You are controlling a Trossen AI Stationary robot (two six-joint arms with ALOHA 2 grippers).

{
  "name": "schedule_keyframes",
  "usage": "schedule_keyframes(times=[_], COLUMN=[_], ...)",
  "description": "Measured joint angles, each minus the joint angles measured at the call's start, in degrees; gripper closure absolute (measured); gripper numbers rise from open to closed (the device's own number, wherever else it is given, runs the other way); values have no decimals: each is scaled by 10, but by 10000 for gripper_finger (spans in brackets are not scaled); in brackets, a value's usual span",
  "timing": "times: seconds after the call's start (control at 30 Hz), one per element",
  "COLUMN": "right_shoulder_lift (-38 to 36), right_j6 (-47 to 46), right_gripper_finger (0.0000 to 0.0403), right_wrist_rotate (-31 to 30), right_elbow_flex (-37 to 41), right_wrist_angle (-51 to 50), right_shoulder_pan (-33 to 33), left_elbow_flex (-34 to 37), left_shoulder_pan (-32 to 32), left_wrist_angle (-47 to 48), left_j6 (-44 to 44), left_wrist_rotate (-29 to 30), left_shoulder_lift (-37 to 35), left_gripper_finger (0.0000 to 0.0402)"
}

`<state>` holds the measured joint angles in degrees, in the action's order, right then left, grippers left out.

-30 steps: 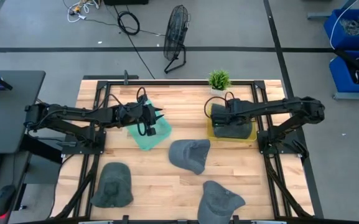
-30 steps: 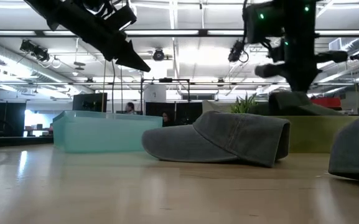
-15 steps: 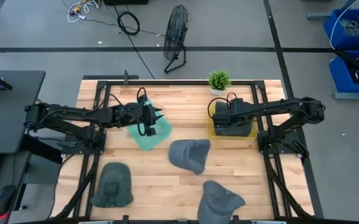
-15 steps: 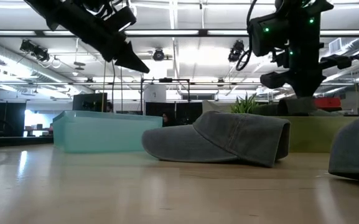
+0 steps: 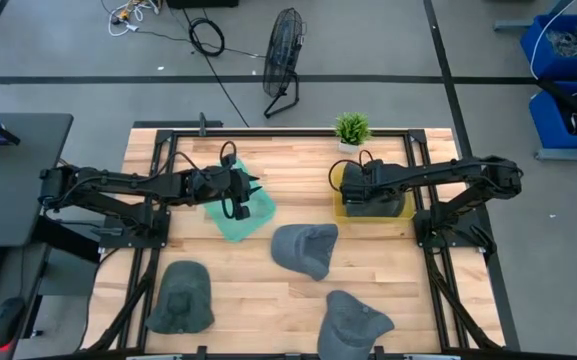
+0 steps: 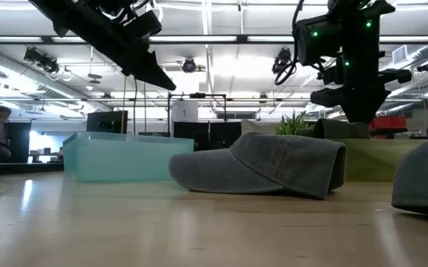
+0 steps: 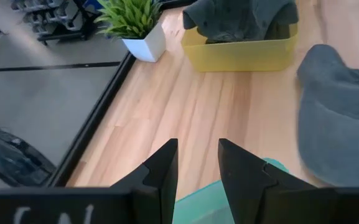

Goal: Pick & Place hat
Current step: Put the right black cap into the yellow bin, then put the black cap into the yellow bin

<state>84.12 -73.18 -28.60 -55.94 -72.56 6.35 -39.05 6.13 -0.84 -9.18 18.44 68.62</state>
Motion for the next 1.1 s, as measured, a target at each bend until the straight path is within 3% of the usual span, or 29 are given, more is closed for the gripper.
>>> schedule_keyframes(times=[0.17,0.37,0.5,0.63,0.7,0.83,0.97,1.1], right_shoulder_lift=[0,0,0,0,0,0,0,1], right_j6=[46,120,204,343,422,543,574,578], right_gripper_finger=[281,286,293,299,301,303,303,303], right_wrist_rotate=[11,-92,-169,-228,-222,-145,-83,-64], right_elbow_flex=[-34,-98,-120,-112,-96,-67,-46,-40], right_wrist_angle=[-43,-29,84,291,399,541,575,572], right_shoulder_pan=[-1,-21,-42,-54,-55,-53,-53,-53], left_elbow_flex=[0,0,0,0,0,0,0,0], left_shoulder_pan=[-8,-61,-114,-181,-214,-296,-382,-466], left_wrist_angle=[8,65,137,204,225,285,368,424], left_j6=[30,81,203,275,313,389,573,747], left_wrist_rotate=[-6,-7,-7,-36,-57,-68,-91,-111], left_shoulder_lift=[-19,-94,-132,-135,-134,-122,-123,-123], left_gripper_finger=[284,284,285,285,285,285,285,287])
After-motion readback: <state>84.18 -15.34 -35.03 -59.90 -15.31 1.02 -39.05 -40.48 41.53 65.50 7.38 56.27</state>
